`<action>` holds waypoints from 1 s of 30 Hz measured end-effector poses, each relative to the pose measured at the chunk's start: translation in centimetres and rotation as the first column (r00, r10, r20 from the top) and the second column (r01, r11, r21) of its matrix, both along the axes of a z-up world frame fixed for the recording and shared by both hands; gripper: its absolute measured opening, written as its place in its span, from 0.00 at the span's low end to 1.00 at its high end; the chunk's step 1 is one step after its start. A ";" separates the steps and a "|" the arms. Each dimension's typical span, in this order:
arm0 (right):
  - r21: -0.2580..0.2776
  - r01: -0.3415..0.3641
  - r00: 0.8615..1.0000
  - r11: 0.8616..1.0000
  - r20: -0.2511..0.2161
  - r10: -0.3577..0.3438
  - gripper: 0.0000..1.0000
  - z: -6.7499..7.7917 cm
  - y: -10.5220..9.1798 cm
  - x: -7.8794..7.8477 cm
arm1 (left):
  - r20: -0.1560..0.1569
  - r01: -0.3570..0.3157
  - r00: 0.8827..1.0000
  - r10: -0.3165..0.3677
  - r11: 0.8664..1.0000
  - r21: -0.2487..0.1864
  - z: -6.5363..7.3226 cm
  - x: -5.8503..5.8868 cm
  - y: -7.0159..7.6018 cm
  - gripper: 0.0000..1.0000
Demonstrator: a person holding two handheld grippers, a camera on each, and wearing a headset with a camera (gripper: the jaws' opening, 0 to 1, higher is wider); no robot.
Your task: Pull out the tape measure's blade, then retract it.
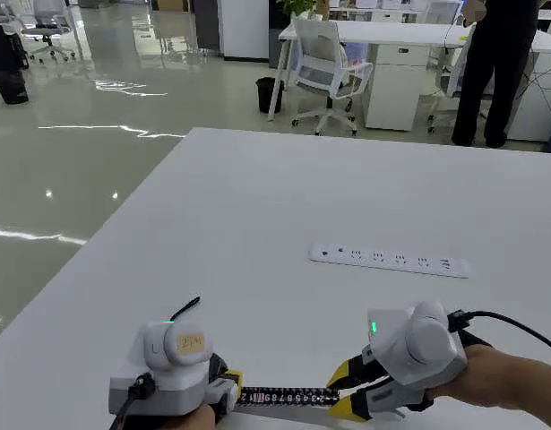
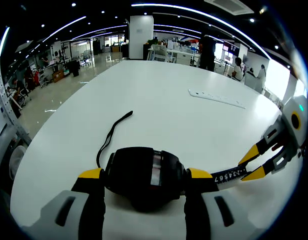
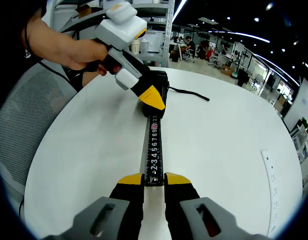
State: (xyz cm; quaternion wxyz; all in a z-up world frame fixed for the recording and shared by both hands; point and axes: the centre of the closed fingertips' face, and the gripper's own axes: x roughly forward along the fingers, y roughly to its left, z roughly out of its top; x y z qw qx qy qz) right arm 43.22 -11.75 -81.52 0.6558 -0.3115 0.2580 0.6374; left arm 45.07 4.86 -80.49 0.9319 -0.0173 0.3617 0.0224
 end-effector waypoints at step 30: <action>-0.008 -0.005 1.000 1.000 0.000 0.005 0.15 -0.1 0.2 -0.2 | -0.001 0.028 1.000 -0.028 1.000 -0.014 0.1 0.2 0.0 0.58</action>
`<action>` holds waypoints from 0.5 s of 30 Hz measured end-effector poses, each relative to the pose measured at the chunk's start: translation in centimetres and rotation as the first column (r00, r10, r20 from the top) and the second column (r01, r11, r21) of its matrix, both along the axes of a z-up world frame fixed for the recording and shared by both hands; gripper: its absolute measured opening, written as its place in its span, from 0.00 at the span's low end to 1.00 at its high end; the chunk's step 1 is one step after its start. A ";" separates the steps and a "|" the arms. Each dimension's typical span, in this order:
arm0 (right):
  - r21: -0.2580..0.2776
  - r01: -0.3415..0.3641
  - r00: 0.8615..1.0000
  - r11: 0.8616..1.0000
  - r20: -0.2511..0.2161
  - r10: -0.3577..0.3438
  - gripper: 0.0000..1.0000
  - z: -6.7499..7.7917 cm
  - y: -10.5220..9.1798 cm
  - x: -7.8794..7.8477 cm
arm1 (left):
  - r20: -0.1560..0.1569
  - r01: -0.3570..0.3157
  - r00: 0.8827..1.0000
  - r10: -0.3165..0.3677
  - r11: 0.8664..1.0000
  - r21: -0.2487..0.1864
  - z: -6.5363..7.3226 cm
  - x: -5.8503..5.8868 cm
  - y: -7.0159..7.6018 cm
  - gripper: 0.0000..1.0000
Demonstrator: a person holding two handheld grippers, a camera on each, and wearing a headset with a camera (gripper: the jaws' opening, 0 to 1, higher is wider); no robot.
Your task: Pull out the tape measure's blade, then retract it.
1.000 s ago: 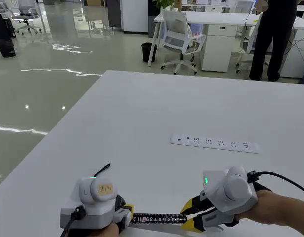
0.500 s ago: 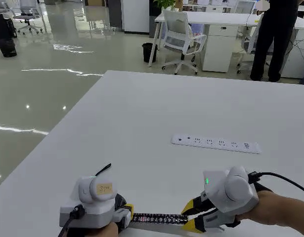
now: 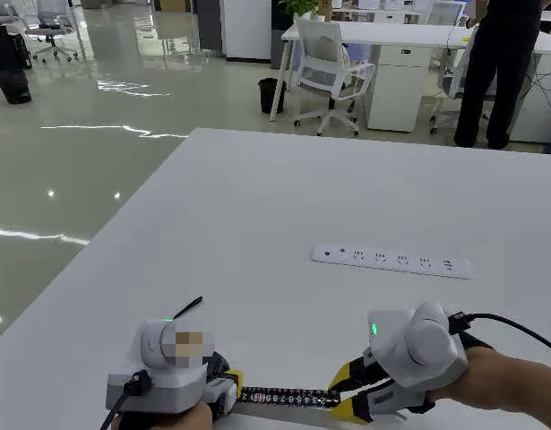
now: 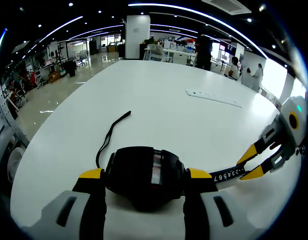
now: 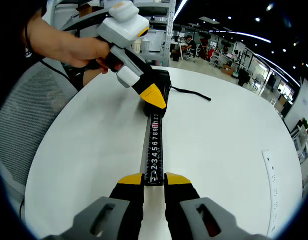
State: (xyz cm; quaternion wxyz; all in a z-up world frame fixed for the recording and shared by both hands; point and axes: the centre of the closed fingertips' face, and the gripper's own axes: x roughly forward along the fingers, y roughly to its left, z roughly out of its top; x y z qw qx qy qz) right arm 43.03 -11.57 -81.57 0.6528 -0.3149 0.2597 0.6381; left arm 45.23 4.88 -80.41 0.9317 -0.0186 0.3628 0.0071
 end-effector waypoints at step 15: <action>0.004 0.000 1.000 1.000 0.005 0.000 0.15 0.1 0.5 0.1 | 0.000 -0.001 1.000 0.001 1.000 -0.016 0.0 0.1 0.1 0.58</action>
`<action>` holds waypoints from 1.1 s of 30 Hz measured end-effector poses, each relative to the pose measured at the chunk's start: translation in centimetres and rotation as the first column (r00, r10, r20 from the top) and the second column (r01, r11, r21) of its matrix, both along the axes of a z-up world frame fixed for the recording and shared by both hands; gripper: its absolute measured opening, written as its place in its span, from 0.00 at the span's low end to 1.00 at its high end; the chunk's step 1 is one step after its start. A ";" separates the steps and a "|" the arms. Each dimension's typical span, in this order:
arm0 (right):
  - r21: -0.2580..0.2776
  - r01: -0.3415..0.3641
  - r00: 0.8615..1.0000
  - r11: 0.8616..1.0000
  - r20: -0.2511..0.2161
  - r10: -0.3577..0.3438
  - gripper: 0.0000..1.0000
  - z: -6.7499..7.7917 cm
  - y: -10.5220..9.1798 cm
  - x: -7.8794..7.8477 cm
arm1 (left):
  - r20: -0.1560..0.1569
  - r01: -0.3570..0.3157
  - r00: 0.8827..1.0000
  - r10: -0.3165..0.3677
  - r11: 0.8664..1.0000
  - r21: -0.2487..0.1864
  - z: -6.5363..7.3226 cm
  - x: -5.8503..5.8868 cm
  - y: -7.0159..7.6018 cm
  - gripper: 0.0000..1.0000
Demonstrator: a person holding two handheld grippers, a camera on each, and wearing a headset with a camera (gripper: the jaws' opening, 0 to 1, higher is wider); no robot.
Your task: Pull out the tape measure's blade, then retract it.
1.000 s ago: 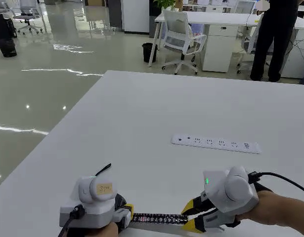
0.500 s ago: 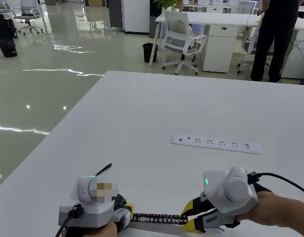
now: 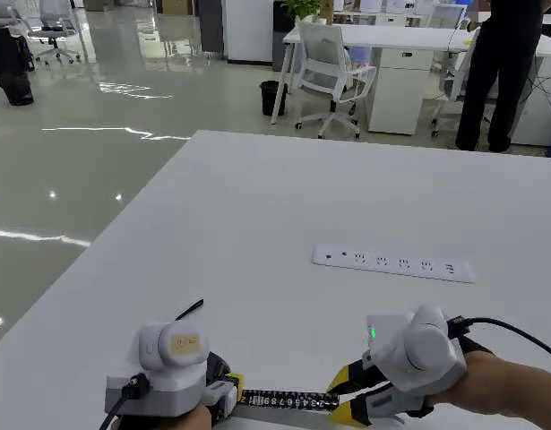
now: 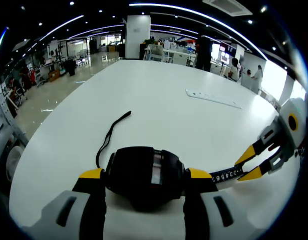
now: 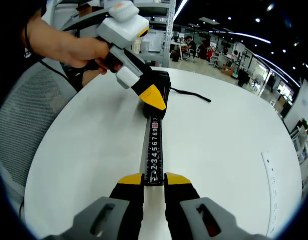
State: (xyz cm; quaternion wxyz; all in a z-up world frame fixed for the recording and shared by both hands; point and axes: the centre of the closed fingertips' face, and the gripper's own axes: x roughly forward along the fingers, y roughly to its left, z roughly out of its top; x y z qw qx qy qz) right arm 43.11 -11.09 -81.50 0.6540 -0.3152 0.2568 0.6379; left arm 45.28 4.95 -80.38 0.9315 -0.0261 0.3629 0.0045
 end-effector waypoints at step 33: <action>0.010 -0.002 1.000 1.000 0.002 0.002 0.15 0.3 1.8 0.0 | 0.001 -0.001 1.000 0.001 1.000 -0.021 0.1 -0.1 0.1 0.58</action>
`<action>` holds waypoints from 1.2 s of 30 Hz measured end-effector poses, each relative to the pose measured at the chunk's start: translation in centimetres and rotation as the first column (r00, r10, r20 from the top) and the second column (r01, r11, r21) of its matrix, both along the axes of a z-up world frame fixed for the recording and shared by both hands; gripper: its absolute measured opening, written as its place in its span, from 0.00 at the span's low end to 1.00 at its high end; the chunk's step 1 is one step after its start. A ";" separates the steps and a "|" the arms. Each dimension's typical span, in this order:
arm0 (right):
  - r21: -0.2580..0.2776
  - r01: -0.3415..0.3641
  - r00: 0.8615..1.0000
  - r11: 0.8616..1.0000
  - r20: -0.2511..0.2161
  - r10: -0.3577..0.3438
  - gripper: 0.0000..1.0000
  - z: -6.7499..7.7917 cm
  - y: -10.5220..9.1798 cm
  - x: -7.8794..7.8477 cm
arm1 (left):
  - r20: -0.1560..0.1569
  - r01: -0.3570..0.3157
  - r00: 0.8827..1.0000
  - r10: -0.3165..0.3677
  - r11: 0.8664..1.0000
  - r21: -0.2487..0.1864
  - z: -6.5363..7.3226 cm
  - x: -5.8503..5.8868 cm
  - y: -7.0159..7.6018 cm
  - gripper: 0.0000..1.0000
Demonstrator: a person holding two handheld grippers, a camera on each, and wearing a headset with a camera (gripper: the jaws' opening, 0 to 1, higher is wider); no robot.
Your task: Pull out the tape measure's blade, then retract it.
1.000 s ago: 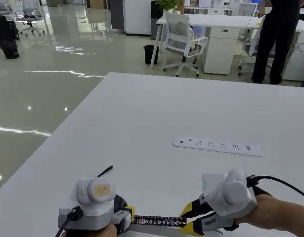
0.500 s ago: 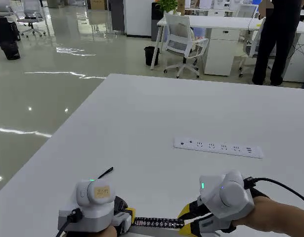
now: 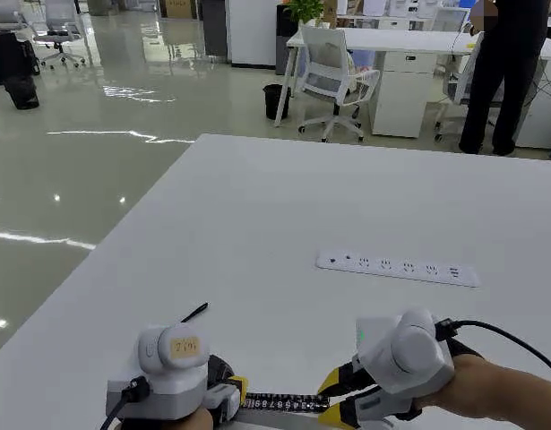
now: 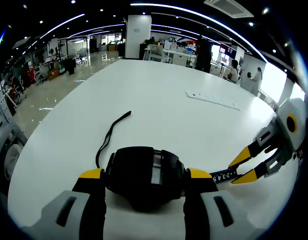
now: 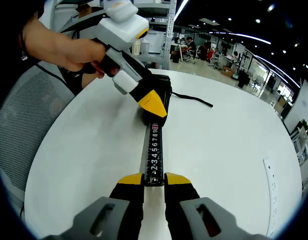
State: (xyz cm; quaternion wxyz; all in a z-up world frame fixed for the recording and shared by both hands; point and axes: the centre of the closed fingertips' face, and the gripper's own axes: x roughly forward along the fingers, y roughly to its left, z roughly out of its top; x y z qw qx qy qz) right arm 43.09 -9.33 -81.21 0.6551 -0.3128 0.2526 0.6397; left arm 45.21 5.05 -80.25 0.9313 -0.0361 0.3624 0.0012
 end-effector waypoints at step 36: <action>0.002 -0.003 1.000 1.000 0.009 0.003 0.15 -0.3 2.1 0.1 | -0.004 0.002 1.000 -0.002 1.000 -0.020 0.0 0.0 0.1 0.58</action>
